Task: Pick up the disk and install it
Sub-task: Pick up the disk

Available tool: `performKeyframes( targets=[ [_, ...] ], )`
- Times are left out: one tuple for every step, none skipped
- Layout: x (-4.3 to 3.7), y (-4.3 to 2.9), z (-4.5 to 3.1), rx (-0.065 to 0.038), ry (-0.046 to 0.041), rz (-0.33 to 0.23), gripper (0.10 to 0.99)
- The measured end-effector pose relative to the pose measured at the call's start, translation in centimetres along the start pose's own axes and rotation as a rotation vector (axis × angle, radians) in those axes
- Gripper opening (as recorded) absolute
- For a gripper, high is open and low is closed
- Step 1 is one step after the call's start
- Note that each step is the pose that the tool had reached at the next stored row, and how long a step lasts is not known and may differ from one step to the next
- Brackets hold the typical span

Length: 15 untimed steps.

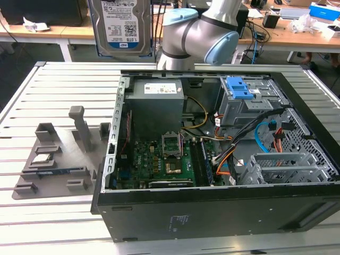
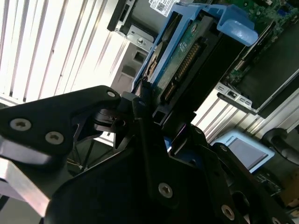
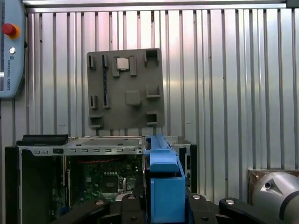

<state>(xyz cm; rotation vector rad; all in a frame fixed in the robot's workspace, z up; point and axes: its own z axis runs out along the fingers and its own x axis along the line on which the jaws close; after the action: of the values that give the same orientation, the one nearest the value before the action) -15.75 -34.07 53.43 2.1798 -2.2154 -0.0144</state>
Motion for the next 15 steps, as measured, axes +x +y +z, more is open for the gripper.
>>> performKeyframes(
  targets=[
    [-0.01,-0.34,-0.01,0.000,0.0000,0.000,0.365],
    [-0.02,-0.88,-0.02,0.000,-0.0001,0.000,0.365],
    [-0.04,-1.60,-0.04,0.000,-0.0001,0.000,0.365],
    [-0.05,-1.92,-0.05,0.000,-0.0001,0.000,0.365],
    [-0.06,-2.26,-0.06,0.000,-0.0001,0.000,0.365],
    [-0.07,-2.92,-0.08,0.000,-0.0001,0.000,0.365],
    [-0.08,-3.30,-0.10,0.000,-0.0001,0.000,0.365],
    [-0.09,-3.64,-0.11,0.000,0.0000,0.000,0.365],
    [-0.10,-4.26,-0.13,0.000,0.0000,0.000,0.365],
    [-0.12,-4.79,-0.14,0.000,0.0000,0.000,0.365],
    [-0.13,-5.20,-0.16,0.000,-0.0001,0.000,0.365],
    [-0.14,-5.56,-0.17,0.000,-0.0001,0.000,0.365],
    [-0.15,-5.93,-0.18,-0.001,0.0000,0.000,0.365],
    [-0.16,-6.28,-0.19,-0.001,0.0000,0.000,0.365],
    [-0.18,-6.89,-0.21,-0.001,-0.0001,0.000,0.365]
  ],
)
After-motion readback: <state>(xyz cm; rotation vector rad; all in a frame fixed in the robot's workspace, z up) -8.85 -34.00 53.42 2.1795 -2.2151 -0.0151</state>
